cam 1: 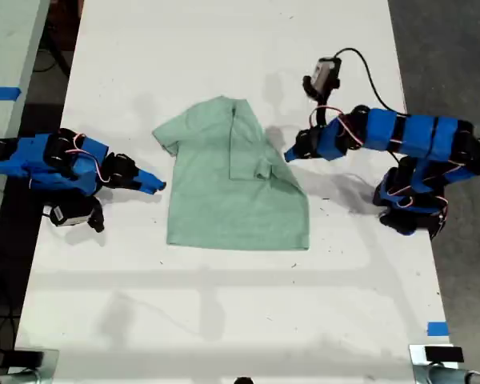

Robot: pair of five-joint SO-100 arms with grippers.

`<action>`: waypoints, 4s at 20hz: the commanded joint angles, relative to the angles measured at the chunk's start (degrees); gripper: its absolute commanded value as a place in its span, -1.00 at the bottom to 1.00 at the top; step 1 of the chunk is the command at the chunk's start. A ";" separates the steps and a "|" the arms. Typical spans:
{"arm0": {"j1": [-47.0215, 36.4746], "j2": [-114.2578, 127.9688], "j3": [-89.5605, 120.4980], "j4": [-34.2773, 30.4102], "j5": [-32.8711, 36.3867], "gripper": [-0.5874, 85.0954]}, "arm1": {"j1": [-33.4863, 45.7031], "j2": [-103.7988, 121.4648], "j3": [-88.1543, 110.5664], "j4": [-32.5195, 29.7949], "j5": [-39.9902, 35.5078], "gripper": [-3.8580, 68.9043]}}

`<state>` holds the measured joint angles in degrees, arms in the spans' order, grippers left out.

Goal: Fold t shirt

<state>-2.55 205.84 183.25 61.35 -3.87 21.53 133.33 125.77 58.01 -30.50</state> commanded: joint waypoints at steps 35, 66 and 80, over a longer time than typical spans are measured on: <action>-0.26 0.44 0.62 -0.35 0.26 -0.70 | -3.96 67.59 52.56 7.91 12.83 -0.86; 4.83 0.70 -5.54 -7.38 1.93 -0.37 | -3.52 67.59 52.56 7.82 11.78 -0.86; 0.70 0.70 -1.67 0.00 -1.93 -0.99 | -3.43 67.59 52.56 7.82 11.87 -0.86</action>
<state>-1.67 206.19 181.41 62.14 -5.89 17.93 199.95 175.08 65.74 -18.81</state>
